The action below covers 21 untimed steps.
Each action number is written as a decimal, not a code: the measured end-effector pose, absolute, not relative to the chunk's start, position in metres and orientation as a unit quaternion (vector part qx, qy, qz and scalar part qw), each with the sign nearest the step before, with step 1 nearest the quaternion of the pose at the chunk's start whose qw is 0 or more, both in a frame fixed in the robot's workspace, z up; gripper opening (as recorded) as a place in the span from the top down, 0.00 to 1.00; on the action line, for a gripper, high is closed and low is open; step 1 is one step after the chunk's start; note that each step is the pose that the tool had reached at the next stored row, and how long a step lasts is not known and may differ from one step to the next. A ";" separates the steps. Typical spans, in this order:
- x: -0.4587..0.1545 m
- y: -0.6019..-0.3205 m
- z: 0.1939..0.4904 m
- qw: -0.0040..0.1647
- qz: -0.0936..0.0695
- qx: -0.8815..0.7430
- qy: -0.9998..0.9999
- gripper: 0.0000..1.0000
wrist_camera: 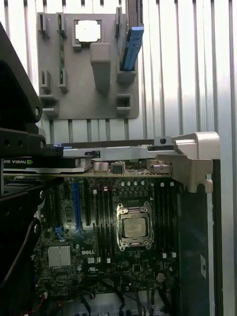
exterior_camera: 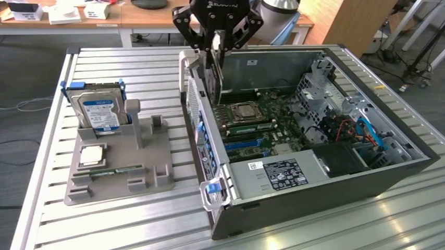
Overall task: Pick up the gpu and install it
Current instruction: 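Pick up the gpu and move the gpu toward the slot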
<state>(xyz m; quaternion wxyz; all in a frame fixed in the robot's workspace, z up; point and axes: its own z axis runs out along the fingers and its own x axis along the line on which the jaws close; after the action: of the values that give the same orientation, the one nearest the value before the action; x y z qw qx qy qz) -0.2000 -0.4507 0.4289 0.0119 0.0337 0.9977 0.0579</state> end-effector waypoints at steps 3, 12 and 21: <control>-0.189 -0.451 0.429 0.012 0.058 0.034 0.998 0.73; -0.152 -0.451 0.429 0.012 0.060 0.034 0.998 0.73; -0.111 -0.451 0.429 0.012 0.063 0.034 0.997 0.73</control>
<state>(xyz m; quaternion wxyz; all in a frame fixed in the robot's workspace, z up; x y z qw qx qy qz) -0.1112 -0.4506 0.4289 0.0118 0.0338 0.9974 0.0633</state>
